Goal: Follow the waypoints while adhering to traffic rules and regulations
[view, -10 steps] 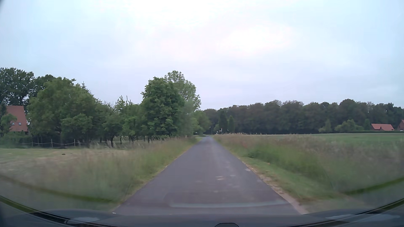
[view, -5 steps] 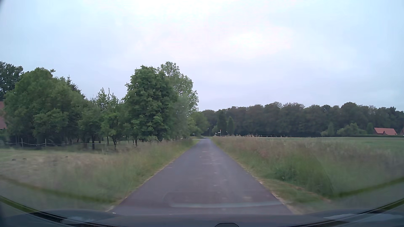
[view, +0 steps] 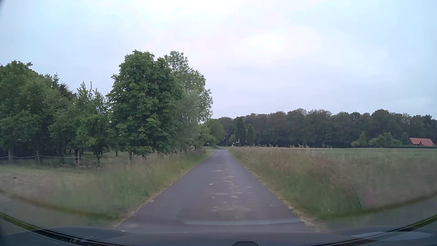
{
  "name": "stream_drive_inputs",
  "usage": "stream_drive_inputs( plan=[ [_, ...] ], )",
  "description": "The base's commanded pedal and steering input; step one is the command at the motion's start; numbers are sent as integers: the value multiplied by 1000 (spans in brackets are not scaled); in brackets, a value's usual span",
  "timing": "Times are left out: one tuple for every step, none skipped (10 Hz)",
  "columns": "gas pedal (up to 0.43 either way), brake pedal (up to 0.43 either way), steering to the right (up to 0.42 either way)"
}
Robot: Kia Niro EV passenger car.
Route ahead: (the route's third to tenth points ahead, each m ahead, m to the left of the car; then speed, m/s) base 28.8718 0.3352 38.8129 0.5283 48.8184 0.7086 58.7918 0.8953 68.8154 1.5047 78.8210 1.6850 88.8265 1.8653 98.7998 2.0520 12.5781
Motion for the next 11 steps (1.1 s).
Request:
stream_drive_inputs(
  plan=[
    [177, 0, -6],
    [177, 0, -6],
    [177, 0, -6],
    [177, 0, -5],
    [177, 0, -5],
    [177, 0, -4],
    [177, 0, 0],
    [177, 0, 0],
    [177, 0, 0],
    [177, 0, 0],
    [177, 0, 0]
  ],
)
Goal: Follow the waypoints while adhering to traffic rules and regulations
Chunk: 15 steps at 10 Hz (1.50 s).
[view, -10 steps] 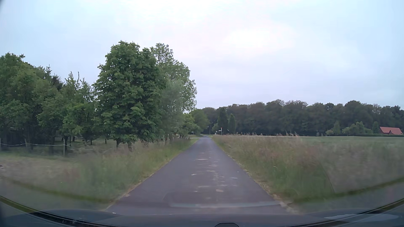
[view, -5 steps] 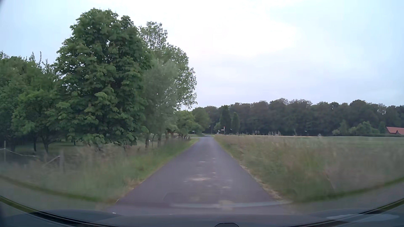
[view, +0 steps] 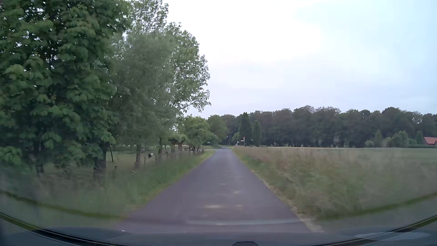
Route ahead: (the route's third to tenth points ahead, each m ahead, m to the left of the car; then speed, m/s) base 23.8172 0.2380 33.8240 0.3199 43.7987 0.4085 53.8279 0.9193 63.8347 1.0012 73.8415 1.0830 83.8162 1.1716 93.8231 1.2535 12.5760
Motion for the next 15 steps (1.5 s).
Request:
stream_drive_inputs(
  plan=[
    [177, 0, 0],
    [169, 0, 0],
    [169, 0, 0],
    [169, 0, 0],
    [169, 0, 0],
    [157, 0, 0],
    [157, 0, 0],
    [157, 0, 0],
    [150, 0, 0],
    [150, 0, 0],
    [150, 0, 0],
    [150, 0, 0],
    [150, 0, 0],
    [150, 0, 0],
    [150, 0, 0]
  ],
)
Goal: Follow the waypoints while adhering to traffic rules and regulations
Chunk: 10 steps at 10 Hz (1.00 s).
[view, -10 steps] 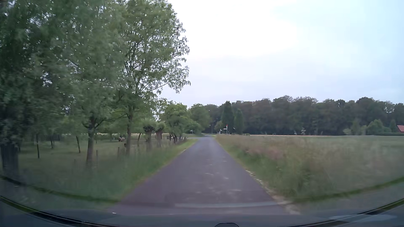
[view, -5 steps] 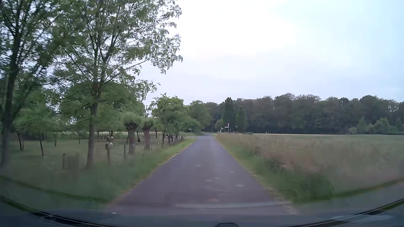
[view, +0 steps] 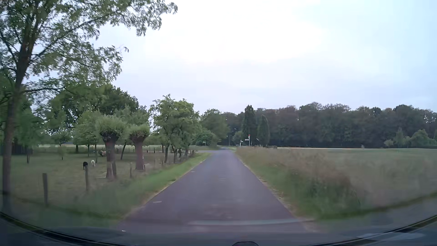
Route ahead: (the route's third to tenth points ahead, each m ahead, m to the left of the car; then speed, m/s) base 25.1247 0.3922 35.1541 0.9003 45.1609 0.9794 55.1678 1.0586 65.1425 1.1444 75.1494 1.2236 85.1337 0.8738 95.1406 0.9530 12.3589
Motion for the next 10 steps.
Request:
stream_drive_inputs(
  plan=[
    [138, 0, -1],
    [138, 0, -1],
    [130, 0, 0],
    [130, 0, -1],
    [130, 0, -1],
    [130, 0, -1],
    [130, 0, -1],
    [130, 0, -1],
    [130, 0, 0],
    [130, 0, -1]
  ],
)
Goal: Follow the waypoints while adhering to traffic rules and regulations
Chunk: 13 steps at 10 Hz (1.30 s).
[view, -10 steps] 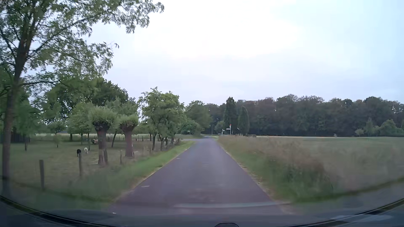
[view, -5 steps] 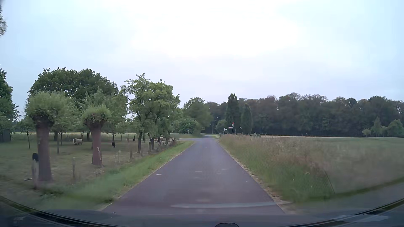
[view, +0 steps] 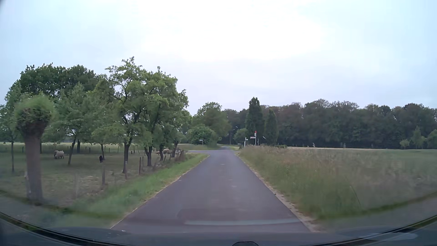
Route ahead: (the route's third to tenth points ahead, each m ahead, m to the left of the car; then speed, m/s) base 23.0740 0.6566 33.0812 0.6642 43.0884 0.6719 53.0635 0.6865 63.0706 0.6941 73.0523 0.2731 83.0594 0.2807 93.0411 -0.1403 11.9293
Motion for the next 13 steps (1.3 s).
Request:
stream_drive_inputs(
  plan=[
    [130, 0, -1],
    [130, 0, -1],
    [130, 0, -1],
    [130, 0, -1],
    [130, 0, 0],
    [130, 0, -1],
    [130, 0, -1],
    [130, 0, -1],
    [130, 0, -1],
    [130, 0, -1],
    [130, 0, 0],
    [130, 0, -1],
    [130, 0, -1]
  ],
)
